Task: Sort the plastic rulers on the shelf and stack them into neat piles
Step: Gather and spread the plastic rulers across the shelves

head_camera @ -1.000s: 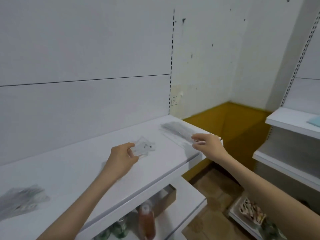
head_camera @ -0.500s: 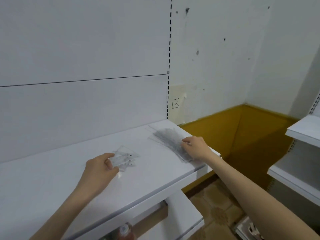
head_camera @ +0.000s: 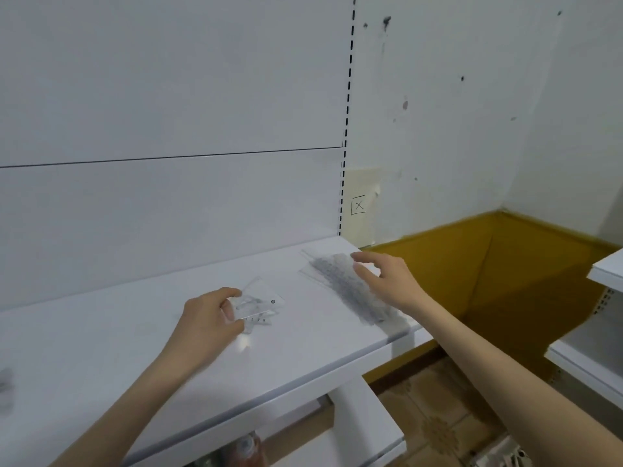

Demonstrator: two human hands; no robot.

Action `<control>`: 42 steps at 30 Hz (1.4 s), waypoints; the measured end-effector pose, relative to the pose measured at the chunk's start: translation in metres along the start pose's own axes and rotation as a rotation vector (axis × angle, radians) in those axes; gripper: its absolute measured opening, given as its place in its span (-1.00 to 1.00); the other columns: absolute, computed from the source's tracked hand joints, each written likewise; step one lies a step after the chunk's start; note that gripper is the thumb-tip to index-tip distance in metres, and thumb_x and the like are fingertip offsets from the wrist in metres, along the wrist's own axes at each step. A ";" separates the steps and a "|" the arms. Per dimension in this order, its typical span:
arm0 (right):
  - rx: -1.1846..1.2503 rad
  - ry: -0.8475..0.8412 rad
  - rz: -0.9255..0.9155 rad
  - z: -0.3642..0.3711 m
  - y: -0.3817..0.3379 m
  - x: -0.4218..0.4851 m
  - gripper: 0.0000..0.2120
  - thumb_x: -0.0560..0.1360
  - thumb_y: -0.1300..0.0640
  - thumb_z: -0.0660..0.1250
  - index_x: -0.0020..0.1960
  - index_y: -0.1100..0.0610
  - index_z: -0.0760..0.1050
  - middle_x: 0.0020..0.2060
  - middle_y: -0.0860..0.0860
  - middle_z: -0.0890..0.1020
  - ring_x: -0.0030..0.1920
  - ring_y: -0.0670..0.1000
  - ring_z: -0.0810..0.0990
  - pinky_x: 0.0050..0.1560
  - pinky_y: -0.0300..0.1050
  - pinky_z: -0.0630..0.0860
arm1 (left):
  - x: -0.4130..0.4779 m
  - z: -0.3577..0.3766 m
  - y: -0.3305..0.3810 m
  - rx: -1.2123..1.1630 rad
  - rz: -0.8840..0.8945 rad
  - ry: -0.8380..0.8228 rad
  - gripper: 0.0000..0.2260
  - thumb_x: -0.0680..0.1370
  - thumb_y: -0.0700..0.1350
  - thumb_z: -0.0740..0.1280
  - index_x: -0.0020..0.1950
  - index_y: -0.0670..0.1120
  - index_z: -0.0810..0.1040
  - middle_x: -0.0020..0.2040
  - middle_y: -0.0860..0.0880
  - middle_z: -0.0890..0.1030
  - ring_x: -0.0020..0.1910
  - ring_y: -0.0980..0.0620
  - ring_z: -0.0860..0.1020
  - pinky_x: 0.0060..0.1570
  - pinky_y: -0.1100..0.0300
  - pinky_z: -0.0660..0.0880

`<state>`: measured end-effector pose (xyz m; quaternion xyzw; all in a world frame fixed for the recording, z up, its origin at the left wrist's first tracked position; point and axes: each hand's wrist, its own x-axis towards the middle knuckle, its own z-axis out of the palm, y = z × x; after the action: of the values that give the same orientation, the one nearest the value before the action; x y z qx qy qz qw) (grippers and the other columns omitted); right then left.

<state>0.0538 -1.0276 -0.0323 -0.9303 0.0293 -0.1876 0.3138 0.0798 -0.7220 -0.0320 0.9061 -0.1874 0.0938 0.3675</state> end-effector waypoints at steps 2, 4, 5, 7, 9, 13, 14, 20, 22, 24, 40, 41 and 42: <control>0.049 -0.103 -0.165 0.012 -0.040 -0.004 -0.58 0.55 -0.03 0.31 0.37 0.03 0.43 0.28 -0.09 0.54 0.22 -0.17 0.47 0.17 -0.35 0.36 | -0.004 -0.006 -0.001 0.006 0.035 -0.004 -0.63 0.37 -0.27 0.45 0.16 -0.12 0.58 -0.28 0.11 0.53 -0.28 0.20 0.48 -0.27 0.52 0.33; 0.081 -0.293 -0.320 0.037 -0.081 -0.008 -0.41 0.47 -0.07 0.41 0.45 -0.03 0.32 0.36 -0.11 0.45 0.22 -0.21 0.43 0.16 -0.38 0.39 | -0.009 -0.017 -0.005 0.009 0.057 0.002 -0.64 0.38 -0.26 0.46 0.16 -0.10 0.58 -0.26 0.12 0.53 -0.28 0.20 0.49 -0.26 0.51 0.33; 0.046 -0.365 -0.404 0.052 -0.098 -0.008 -0.31 0.44 -0.09 0.43 0.49 -0.06 0.24 0.41 -0.11 0.38 0.27 -0.19 0.40 0.20 -0.30 0.40 | -0.012 -0.024 -0.008 0.009 0.062 0.006 -0.65 0.39 -0.25 0.46 0.16 -0.09 0.58 -0.26 0.12 0.53 -0.28 0.21 0.49 -0.26 0.51 0.33; -0.077 -0.398 -0.561 0.080 -0.123 -0.006 -0.25 0.43 -0.08 0.45 0.51 -0.11 0.15 0.47 -0.09 0.26 0.30 -0.10 0.38 0.25 -0.16 0.42 | -0.020 -0.039 -0.015 0.012 0.071 0.017 -0.68 0.41 -0.22 0.46 0.15 -0.05 0.57 -0.27 0.12 0.52 -0.25 0.29 0.48 -0.25 0.50 0.34; -0.056 -0.347 -0.644 0.097 -0.143 -0.003 -0.38 0.46 0.01 0.44 0.46 -0.07 0.30 0.41 -0.04 0.34 0.09 -0.06 0.50 0.15 -0.13 0.49 | -0.030 -0.056 -0.026 0.023 0.057 0.030 -0.71 0.43 -0.19 0.46 0.12 -0.02 0.56 -0.27 0.12 0.52 -0.25 0.33 0.47 -0.24 0.47 0.35; 0.126 -0.339 -0.613 0.113 -0.156 0.008 -0.51 0.41 0.05 0.50 0.31 0.06 0.51 0.17 -0.03 0.52 -0.06 -0.14 0.53 -0.02 -0.24 0.54 | -0.050 -0.089 -0.056 0.063 -0.021 0.076 -0.80 0.44 -0.18 0.45 0.01 0.03 0.57 -0.28 0.08 0.54 -0.29 0.22 0.47 -0.24 0.43 0.37; 0.111 -0.325 -0.553 0.115 -0.152 0.012 -0.52 0.41 -0.01 0.49 0.29 0.03 0.52 0.15 -0.06 0.53 -0.05 -0.14 0.53 -0.01 -0.21 0.53 | -0.054 -0.096 -0.065 0.084 -0.046 0.098 -0.81 0.44 -0.18 0.45 0.00 0.04 0.56 -0.27 0.08 0.54 -0.31 0.19 0.47 -0.25 0.42 0.37; -0.327 -0.399 -0.320 0.128 -0.116 0.025 -0.37 0.47 -0.41 0.09 0.29 0.00 0.52 0.13 0.03 0.59 0.17 0.11 0.53 0.13 -0.05 0.43 | -0.080 -0.132 -0.109 0.206 -0.154 0.166 -0.82 0.45 -0.20 0.41 -0.02 0.04 0.55 -0.20 0.08 0.56 -0.20 0.11 0.51 -0.20 0.40 0.37; -0.306 -0.394 -0.361 0.135 -0.109 0.026 -0.12 0.41 -0.54 -0.18 0.20 0.05 0.59 0.01 0.10 0.61 0.07 0.19 0.56 0.05 -0.01 0.46 | -0.086 -0.141 -0.122 0.211 -0.177 0.188 -0.82 0.46 -0.21 0.40 -0.01 0.02 0.56 -0.18 0.08 0.56 -0.18 0.12 0.51 -0.20 0.43 0.35; -0.353 -0.394 -0.299 0.135 -0.114 0.024 -0.32 0.51 -0.38 -0.06 0.31 0.02 0.51 0.25 0.11 0.53 0.27 0.19 0.45 0.23 -0.03 0.37 | -0.087 -0.148 -0.134 0.211 -0.185 0.214 -0.83 0.46 -0.21 0.39 0.02 -0.03 0.59 -0.16 0.07 0.57 -0.14 0.13 0.51 -0.16 0.45 0.34; -0.079 -0.484 -0.762 0.276 -0.403 -0.021 -0.66 0.52 0.01 0.34 0.29 -0.01 0.52 0.32 -0.07 0.49 0.32 -0.03 0.41 0.13 -0.31 0.26 | -0.199 -0.320 -0.266 0.311 -0.274 0.324 -0.81 0.50 -0.16 0.36 0.09 -0.13 0.61 0.02 -0.02 0.59 -0.03 0.11 0.50 -0.07 0.46 0.35; -0.069 -0.518 -0.796 0.294 -0.425 -0.026 -0.65 0.52 -0.02 0.34 0.29 -0.03 0.51 0.33 -0.08 0.48 0.34 -0.06 0.39 0.17 -0.32 0.26 | -0.209 -0.337 -0.280 0.319 -0.284 0.334 -0.82 0.50 -0.16 0.36 0.09 -0.13 0.61 0.01 -0.01 0.58 -0.05 0.13 0.48 -0.11 0.50 0.33; -0.070 -0.557 -0.823 0.312 -0.446 -0.031 -0.63 0.51 -0.05 0.35 0.30 -0.05 0.50 0.35 -0.09 0.47 0.35 -0.08 0.38 0.22 -0.32 0.25 | -0.219 -0.353 -0.294 0.327 -0.300 0.345 -0.82 0.50 -0.17 0.36 0.09 -0.12 0.61 0.01 -0.01 0.59 -0.05 0.13 0.48 -0.13 0.51 0.33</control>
<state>0.1114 -0.4856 -0.0059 -0.8893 -0.4193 -0.0390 0.1782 -0.0106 -0.2212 -0.0337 0.9416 0.0318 0.2203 0.2528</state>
